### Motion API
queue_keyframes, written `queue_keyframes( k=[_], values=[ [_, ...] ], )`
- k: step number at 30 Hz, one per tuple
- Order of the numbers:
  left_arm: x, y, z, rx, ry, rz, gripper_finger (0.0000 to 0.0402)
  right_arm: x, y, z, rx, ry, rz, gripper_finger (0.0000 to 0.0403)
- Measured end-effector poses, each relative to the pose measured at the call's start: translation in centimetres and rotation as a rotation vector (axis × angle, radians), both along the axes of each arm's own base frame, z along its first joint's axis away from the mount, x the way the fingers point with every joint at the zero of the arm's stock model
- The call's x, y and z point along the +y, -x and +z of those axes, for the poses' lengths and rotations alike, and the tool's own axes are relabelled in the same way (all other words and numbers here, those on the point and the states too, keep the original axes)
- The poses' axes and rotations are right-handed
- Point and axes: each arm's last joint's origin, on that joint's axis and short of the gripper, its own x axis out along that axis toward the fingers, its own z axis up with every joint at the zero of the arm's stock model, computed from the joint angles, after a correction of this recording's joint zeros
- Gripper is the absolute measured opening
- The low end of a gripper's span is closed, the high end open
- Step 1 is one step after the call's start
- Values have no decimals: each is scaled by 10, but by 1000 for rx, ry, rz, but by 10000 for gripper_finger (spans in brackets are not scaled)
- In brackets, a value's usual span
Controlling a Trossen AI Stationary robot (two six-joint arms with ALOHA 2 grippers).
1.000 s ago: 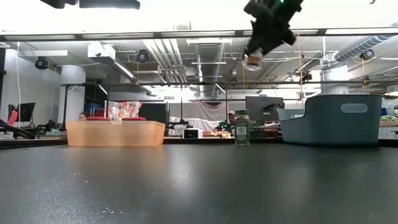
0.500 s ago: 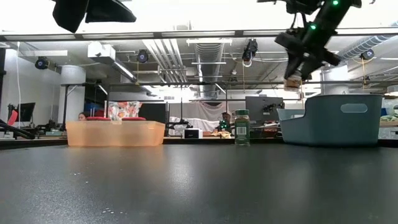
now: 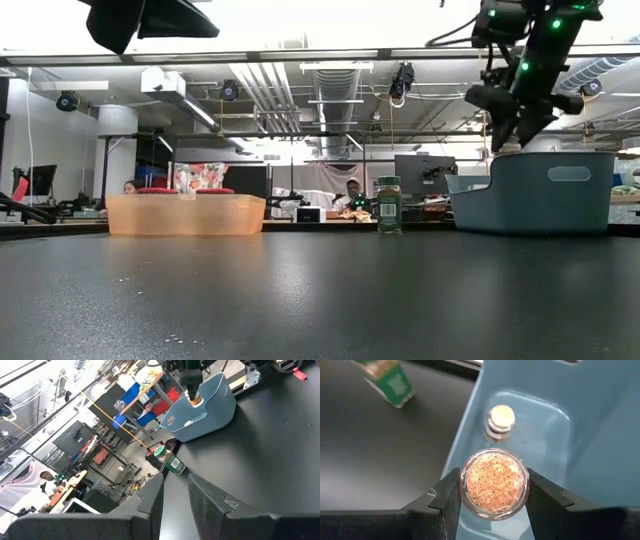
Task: Sort spices by type
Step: Put the brown seasoning bottle into the blue bin
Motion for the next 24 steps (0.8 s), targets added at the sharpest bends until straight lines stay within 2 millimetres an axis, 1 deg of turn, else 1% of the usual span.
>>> queue_keyframes(
  k=[4,7,9,12,17,24],
  values=[
    [0,0,0,-3,4,0,75,-4,4,-11,37,-11,-15,167],
    [0,0,0,-4,8,-2,75,-7,7,-14,65,-21,4,167],
    [0,0,-1,1,6,-4,75,-10,7,-16,68,-42,63,167],
    [0,0,-1,1,6,-4,75,-14,6,-16,29,-79,112,167],
    [0,0,-1,-1,9,-4,75,-20,8,-15,-3,-90,117,167],
    [0,0,-1,-5,21,-12,75,-21,10,-19,-3,-104,84,167]
  ],
)
